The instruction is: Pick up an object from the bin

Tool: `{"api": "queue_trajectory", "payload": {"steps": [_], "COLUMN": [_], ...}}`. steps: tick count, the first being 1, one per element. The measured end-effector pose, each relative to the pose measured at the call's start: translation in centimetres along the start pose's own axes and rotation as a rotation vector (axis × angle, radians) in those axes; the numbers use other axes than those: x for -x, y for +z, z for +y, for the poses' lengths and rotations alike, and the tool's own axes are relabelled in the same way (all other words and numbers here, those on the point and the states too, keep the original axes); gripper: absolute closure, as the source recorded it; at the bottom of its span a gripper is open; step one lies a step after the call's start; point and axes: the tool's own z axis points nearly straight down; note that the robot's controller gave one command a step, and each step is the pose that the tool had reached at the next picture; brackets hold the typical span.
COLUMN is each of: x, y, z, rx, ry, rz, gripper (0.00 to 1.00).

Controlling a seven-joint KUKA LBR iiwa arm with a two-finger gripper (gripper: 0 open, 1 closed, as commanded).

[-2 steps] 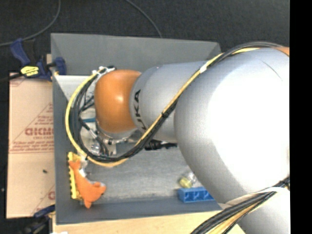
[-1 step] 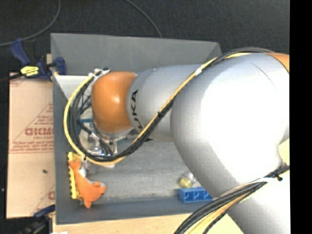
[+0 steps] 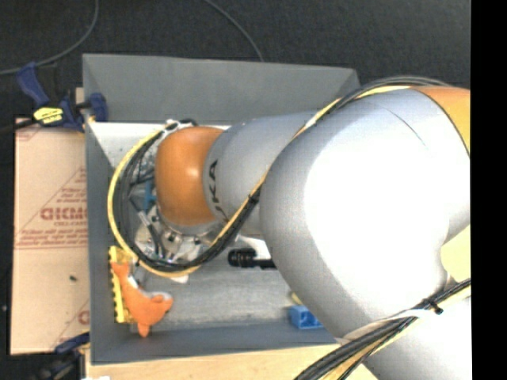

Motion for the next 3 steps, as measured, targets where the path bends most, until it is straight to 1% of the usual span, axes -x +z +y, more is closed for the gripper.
{"api": "queue_trajectory", "payload": {"steps": [1,2,3], "x": [-0.09,0.15,0.15], "y": [0.03,-0.14,-0.14], "z": [0.15,0.08,0.08], "rx": [-0.006,0.005,0.005], "ry": [-0.349,-0.003,-0.002], "rz": [-0.003,-0.003,-0.003], "gripper": [0.0,1.0,1.0]}}
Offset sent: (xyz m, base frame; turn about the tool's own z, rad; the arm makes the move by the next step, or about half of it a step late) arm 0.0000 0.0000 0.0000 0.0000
